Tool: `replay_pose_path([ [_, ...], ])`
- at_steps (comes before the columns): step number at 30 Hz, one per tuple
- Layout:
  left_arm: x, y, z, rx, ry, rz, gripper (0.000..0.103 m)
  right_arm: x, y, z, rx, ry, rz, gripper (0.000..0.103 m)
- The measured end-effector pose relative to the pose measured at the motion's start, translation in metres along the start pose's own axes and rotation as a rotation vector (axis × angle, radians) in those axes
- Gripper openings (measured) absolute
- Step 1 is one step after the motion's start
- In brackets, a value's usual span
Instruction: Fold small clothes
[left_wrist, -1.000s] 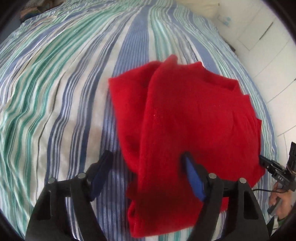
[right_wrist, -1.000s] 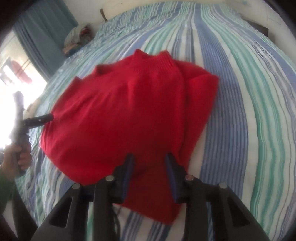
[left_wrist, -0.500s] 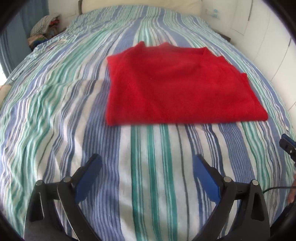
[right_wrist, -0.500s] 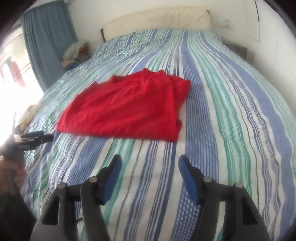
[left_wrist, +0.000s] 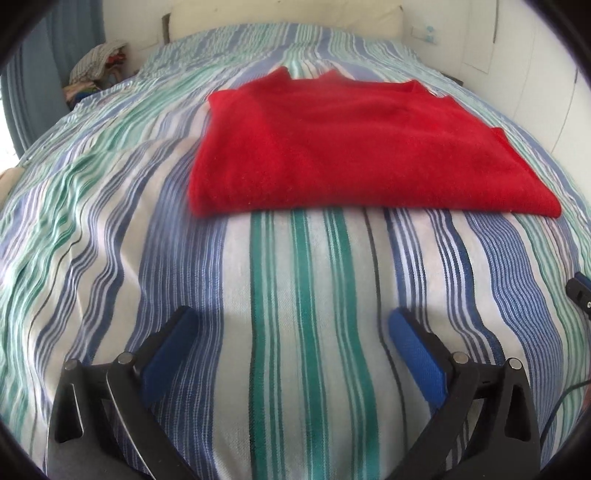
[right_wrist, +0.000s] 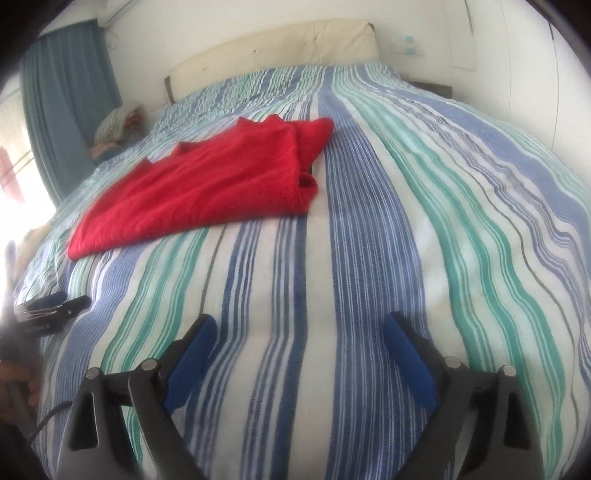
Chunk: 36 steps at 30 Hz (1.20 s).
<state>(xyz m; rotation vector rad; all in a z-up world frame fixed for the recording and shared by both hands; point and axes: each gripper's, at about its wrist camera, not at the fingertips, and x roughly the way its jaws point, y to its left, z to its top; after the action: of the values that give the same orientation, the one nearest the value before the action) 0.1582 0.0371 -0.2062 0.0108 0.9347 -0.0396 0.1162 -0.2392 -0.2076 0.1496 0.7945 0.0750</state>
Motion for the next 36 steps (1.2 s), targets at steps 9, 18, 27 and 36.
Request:
replay_pose_path([
  [9, -0.002, -0.006, -0.001, 0.007, -0.002, 0.032, 0.103, -0.001, -0.003, -0.001, 0.018, -0.002, 0.038, 0.093],
  [18, -0.028, 0.023, -0.006, -0.043, 0.047, -0.044, 0.102, -0.002, -0.003, -0.003, 0.02, -0.005, 0.045, 0.094],
  [27, -0.002, 0.091, 0.006, -0.218, 0.057, -0.002, 0.102, 0.001, -0.003, -0.001, 0.013, 0.005, 0.049, 0.097],
  [36, 0.0, 0.087, -0.006, -0.197, -0.009, -0.018, 0.103, 0.003, -0.002, 0.0, 0.011, 0.009, 0.047, 0.097],
])
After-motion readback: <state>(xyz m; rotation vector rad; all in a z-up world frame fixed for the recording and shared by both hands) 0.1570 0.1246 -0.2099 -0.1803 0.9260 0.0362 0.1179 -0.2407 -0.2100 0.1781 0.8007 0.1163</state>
